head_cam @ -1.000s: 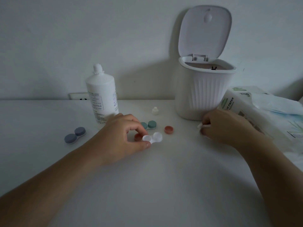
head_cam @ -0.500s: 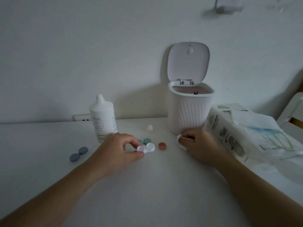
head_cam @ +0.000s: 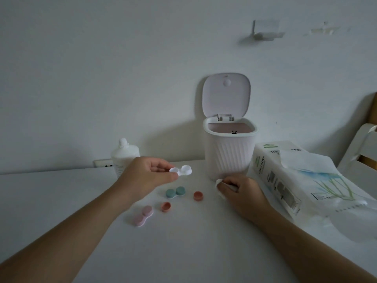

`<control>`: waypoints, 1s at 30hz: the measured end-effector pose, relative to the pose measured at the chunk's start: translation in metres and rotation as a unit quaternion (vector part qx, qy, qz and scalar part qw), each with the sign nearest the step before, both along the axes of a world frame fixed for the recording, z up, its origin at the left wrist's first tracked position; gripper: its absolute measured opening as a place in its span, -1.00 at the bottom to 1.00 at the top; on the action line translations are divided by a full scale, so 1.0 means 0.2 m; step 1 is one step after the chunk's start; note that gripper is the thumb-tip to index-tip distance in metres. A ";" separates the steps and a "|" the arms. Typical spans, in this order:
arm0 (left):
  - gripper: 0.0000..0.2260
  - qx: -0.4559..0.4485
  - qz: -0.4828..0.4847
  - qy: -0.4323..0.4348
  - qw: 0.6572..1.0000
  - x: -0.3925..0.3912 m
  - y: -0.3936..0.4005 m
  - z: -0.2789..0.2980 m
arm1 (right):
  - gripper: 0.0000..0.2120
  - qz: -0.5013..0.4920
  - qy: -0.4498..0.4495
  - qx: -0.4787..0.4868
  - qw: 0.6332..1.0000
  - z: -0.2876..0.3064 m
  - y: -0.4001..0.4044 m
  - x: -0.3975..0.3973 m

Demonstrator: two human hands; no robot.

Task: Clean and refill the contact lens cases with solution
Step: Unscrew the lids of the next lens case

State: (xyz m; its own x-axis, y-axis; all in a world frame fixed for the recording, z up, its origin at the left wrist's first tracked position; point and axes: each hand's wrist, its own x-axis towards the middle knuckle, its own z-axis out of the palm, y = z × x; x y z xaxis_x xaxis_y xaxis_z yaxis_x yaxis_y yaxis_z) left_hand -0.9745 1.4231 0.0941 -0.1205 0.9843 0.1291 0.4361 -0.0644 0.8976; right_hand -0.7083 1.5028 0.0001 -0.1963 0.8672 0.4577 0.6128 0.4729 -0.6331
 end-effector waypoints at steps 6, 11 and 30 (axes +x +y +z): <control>-0.84 0.030 0.019 -0.058 0.998 0.06 0.15 0.14 | -0.73 0.020 0.120 -0.062 0.991 -0.01 0.01 0.02; -0.89 0.025 0.026 -0.119 0.992 0.14 0.30 0.24 | -0.71 0.045 0.131 -0.081 0.987 -0.02 0.02 0.02; -0.82 0.131 -0.018 0.122 0.984 0.33 0.62 0.36 | -0.59 0.078 0.126 -0.063 0.987 -0.02 0.03 0.02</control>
